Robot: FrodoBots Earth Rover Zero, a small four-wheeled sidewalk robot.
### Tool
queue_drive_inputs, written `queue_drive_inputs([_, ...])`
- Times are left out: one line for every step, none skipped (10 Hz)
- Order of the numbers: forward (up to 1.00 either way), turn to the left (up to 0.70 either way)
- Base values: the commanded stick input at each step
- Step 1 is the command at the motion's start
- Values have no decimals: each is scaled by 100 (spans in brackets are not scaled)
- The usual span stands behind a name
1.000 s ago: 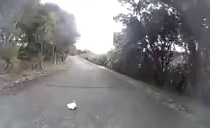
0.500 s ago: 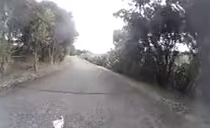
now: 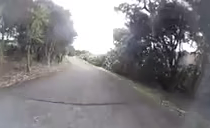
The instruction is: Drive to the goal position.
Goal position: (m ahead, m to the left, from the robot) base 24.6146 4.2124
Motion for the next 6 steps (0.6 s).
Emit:
queue_drive_inputs([100, 20])
queue_drive_inputs([100, 40])
queue_drive_inputs([100, 40])
queue_drive_inputs([100, 39])
queue_drive_inputs([100, 20])
queue_drive_inputs([100, 14])
